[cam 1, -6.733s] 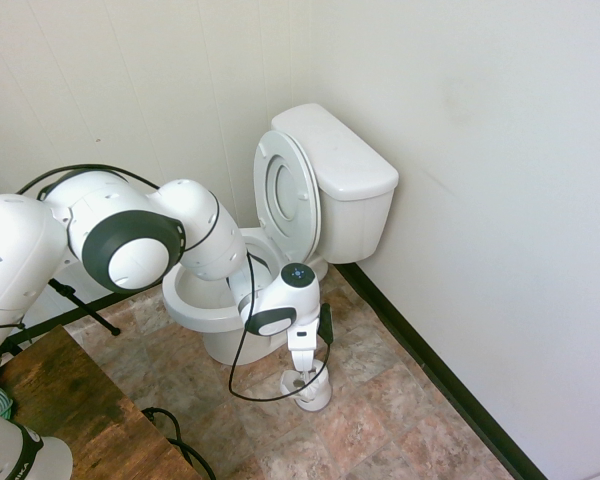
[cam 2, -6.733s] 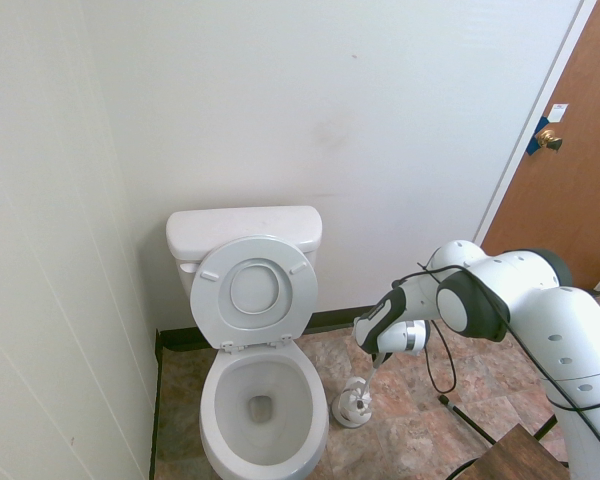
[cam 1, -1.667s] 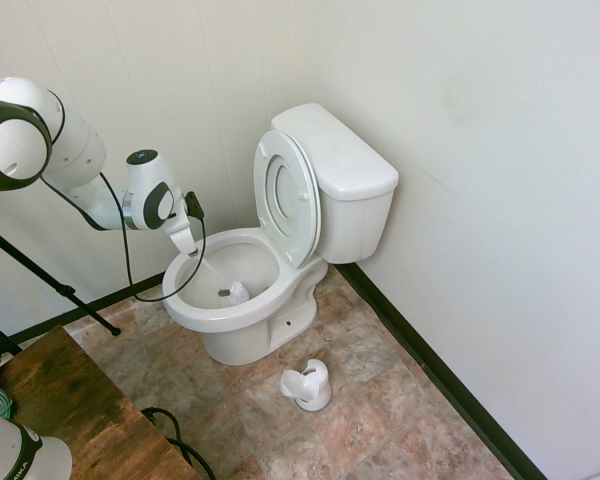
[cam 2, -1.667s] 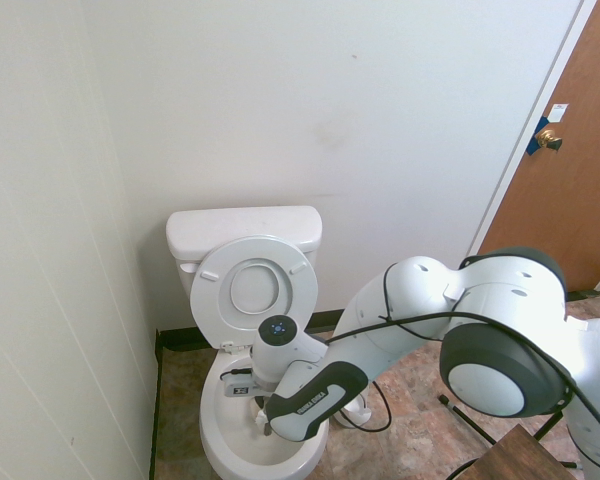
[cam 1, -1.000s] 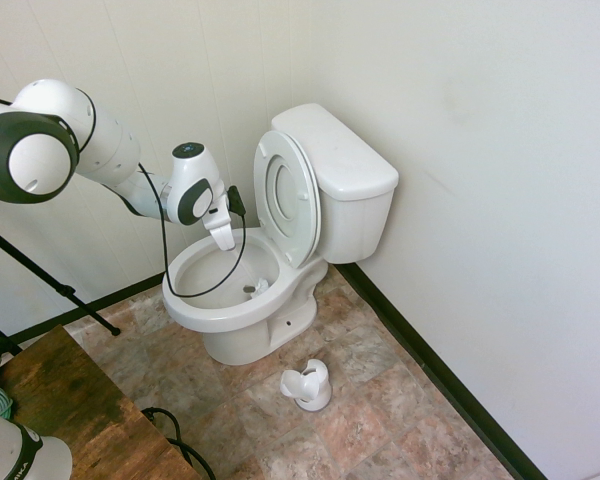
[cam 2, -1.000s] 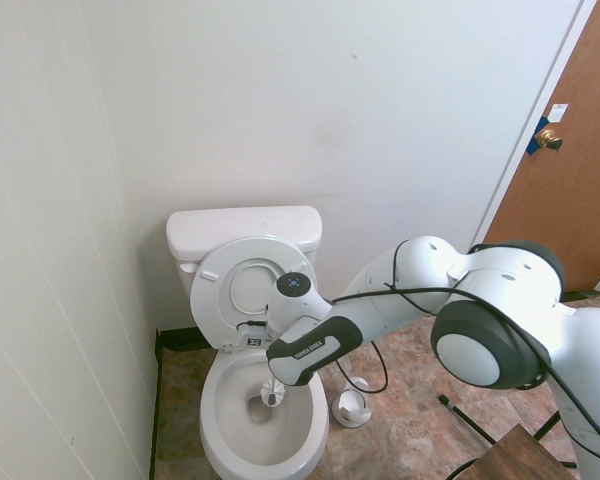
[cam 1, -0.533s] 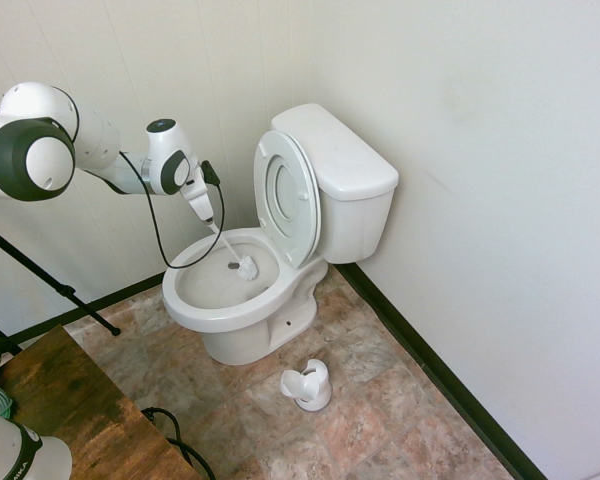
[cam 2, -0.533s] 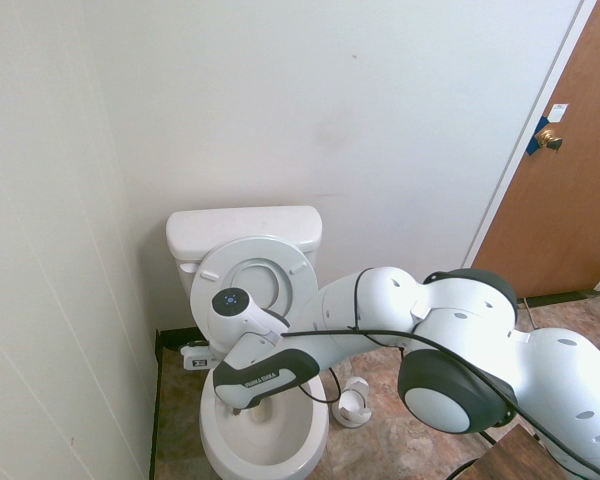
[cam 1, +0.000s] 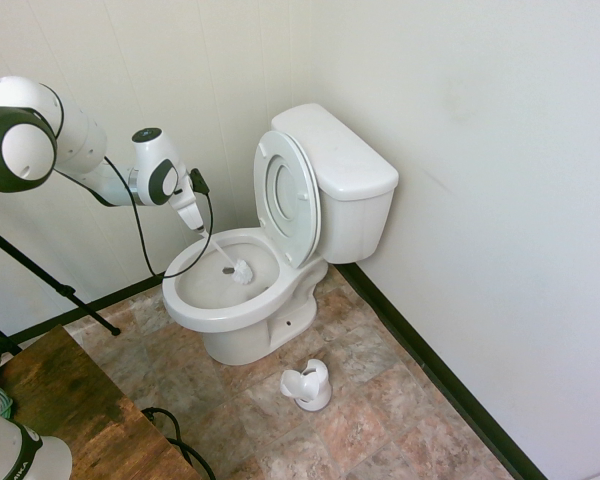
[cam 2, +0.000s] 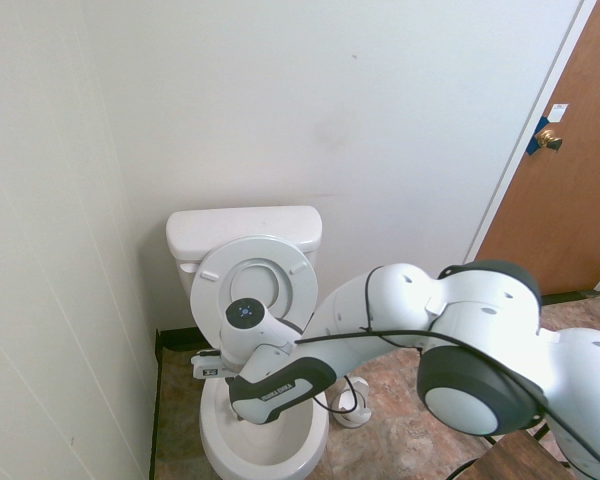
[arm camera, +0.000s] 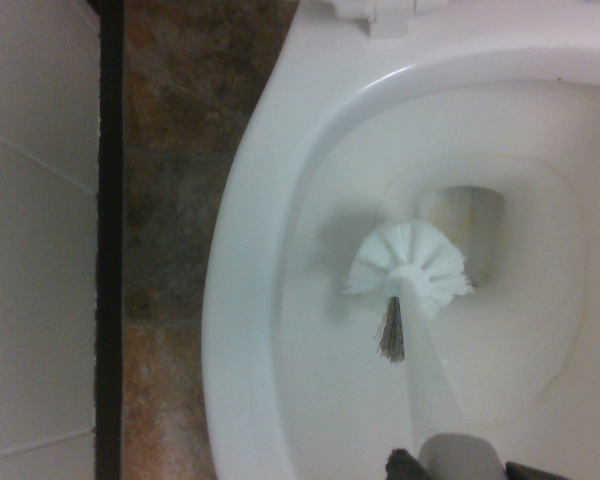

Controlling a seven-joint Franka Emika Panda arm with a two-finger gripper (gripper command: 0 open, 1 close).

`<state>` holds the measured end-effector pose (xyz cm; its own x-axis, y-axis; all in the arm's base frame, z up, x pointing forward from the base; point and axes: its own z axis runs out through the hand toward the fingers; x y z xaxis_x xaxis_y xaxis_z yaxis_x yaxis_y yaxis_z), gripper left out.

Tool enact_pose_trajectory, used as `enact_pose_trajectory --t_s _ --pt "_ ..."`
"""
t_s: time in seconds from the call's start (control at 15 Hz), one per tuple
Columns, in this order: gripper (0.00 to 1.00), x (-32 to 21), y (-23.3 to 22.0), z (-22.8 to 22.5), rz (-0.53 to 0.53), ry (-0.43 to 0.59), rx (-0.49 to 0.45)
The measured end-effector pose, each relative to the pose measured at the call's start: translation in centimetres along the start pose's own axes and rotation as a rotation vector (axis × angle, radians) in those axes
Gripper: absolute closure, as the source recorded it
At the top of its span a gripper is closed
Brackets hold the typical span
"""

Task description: Clean the toilet

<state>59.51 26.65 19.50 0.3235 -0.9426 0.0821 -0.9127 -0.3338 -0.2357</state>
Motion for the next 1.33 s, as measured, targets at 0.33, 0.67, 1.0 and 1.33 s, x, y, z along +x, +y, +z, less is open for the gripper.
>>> enact_pose_trajectory --t_s 0.33,0.67,1.0,1.33 --pt "1.00 5.5 -0.1 -10.5 0.049 0.026 0.059" --pt "1.00 12.8 4.4 -18.9 0.132 0.085 0.071" --pt "1.00 23.2 11.4 -19.7 0.305 0.139 0.038" --pt "1.00 27.7 14.1 -16.3 0.346 0.157 0.018"
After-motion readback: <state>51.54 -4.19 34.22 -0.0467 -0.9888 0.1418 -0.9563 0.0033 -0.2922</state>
